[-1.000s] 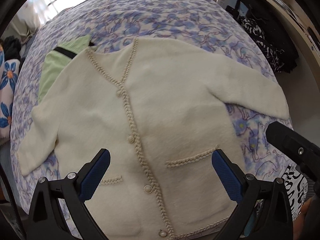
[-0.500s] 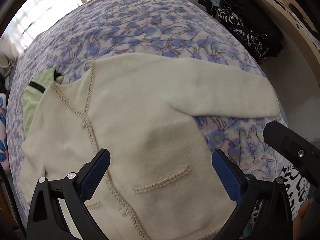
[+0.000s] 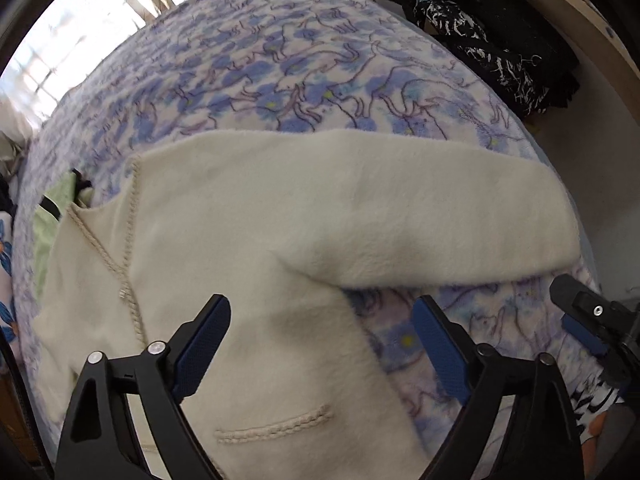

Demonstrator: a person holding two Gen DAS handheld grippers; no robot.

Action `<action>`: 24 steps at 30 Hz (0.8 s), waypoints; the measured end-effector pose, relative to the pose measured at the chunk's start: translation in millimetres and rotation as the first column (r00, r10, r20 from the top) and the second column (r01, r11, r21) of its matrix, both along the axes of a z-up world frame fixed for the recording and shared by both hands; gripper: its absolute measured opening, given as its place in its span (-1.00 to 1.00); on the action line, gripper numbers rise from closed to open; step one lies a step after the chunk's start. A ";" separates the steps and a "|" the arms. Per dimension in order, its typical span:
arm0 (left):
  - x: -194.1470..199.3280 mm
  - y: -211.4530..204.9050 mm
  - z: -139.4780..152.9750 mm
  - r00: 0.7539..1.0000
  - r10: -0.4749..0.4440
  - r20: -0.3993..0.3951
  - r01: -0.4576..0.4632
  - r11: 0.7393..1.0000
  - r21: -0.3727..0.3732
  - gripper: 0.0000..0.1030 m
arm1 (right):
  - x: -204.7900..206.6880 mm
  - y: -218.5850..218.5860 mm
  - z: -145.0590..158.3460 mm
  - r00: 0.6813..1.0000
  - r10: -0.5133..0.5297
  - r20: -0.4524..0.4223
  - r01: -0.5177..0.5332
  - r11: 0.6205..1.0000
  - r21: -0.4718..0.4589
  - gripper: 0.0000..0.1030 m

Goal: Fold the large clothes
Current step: 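Grasp the cardigan sleeve cuff with the right gripper, then fold the held sleeve across the cardigan front and open the right gripper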

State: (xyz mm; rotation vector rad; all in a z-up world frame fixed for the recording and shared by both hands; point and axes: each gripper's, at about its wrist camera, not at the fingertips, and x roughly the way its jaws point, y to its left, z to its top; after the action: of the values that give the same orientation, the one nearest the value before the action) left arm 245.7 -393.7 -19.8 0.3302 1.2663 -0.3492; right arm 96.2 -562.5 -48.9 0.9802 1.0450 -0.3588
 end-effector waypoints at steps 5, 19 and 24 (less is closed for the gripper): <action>11.4 -16.4 -20.7 0.999 0.049 0.001 -0.049 0.998 -0.030 0.75 | -13.5 -37.1 -40.0 0.994 -0.105 -0.017 0.106 0.992 0.066 0.70; 33.3 -53.8 -69.6 0.993 0.079 -0.092 -0.078 0.997 0.015 0.75 | -33.6 -113.0 -117.1 0.922 -0.385 -0.045 0.386 0.905 0.177 0.24; 31.9 -47.8 -72.7 0.993 0.099 -0.060 -0.100 0.995 -0.010 0.75 | -33.0 -121.1 -114.4 0.923 -0.385 -0.025 0.385 0.915 0.119 -0.45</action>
State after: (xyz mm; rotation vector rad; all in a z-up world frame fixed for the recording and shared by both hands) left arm 277.6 -441.5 -92.5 0.2465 1.3336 -0.2841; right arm 63.2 -683.6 -163.3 1.3010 0.8778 -0.6251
